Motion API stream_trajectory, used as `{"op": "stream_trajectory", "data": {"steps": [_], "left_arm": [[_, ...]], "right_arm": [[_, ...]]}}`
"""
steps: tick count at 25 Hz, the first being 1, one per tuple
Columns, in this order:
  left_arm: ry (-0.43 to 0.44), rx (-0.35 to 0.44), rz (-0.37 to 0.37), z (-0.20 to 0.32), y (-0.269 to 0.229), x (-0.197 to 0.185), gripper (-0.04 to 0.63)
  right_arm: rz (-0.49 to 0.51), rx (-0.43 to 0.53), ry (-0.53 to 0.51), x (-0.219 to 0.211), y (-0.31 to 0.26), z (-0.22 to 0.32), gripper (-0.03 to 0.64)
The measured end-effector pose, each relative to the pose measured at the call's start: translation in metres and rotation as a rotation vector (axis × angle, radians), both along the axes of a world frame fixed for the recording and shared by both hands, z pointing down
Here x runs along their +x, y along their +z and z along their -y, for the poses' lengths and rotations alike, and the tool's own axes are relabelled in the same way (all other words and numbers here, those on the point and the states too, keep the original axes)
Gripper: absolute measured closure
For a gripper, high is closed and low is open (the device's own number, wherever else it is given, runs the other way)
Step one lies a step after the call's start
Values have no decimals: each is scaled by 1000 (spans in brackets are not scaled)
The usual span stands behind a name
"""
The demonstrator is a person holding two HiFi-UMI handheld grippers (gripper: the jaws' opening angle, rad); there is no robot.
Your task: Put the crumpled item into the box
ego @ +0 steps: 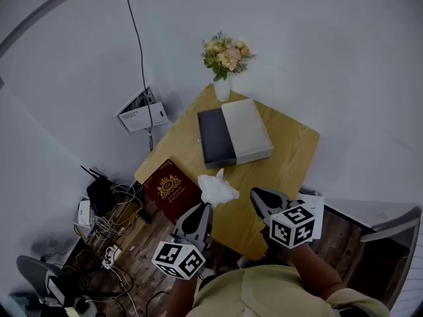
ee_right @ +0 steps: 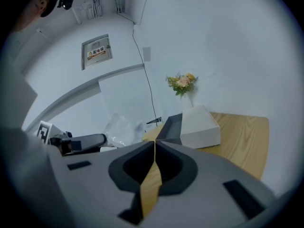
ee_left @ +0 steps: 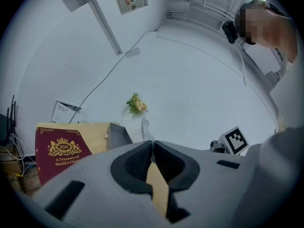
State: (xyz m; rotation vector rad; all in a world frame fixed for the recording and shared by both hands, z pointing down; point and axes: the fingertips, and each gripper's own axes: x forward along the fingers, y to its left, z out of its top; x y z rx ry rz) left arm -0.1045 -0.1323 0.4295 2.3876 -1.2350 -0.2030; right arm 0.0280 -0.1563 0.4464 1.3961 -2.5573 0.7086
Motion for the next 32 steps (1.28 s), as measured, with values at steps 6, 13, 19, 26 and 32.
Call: {"op": "stream_trajectory", "data": {"steps": [6, 13, 19, 26, 32], "left_arm": [[-13, -11, 7, 24, 1, 8, 563], [-41, -20, 32, 50, 3, 6, 563], [-62, -29, 47, 69, 6, 6, 563], [-83, -44, 56, 89, 12, 11, 563], [-93, -52, 71, 107, 16, 17, 563]], "right_arm": [[10, -7, -7, 8, 0, 26, 586], [27, -19, -25, 9, 3, 49, 586], [35, -28, -43, 9, 6, 67, 586], [30, -35, -63, 14, 10, 85, 586], [38, -49, -68, 21, 16, 99, 586]]}}
